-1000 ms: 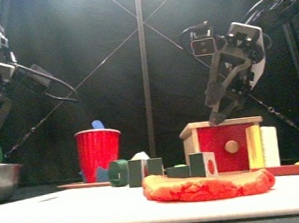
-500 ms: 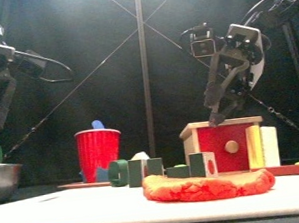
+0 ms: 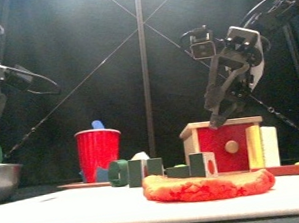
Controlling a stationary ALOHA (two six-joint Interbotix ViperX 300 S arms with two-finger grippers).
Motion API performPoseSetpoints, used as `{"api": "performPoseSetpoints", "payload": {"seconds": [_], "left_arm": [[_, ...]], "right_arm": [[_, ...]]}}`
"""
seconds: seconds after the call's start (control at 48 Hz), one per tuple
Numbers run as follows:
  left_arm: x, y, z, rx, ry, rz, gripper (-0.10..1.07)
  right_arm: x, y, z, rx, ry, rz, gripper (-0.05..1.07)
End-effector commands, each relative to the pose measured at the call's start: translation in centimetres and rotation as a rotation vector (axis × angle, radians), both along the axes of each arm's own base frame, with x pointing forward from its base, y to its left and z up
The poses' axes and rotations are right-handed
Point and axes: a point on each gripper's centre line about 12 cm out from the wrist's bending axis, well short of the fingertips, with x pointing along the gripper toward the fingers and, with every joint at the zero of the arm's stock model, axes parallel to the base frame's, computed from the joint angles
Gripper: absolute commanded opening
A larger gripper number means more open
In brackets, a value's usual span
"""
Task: Put carrot bottom into soy sauce bowl
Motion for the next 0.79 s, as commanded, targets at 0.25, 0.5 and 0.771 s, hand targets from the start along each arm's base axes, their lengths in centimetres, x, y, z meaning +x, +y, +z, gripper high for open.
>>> {"api": "performPoseSetpoints", "payload": {"seconds": [0.25,0.5,0.771], "left_arm": [[-0.7,0.2,-0.5,0.002,0.009,-0.006,0.9],[-1.9,0.9,0.9,0.018,-0.071,0.029,0.9],[-2.8,0.9,-0.2,-0.041,-0.06,0.076,0.9]], "right_arm": [[1.2,-0.1,1.3,0.006,-0.046,-0.006,1.03],[1.3,-0.1,1.4,0.006,-0.048,-0.006,1.03],[1.5,0.0,1.4,0.006,-0.048,-0.003,1.03]]}}
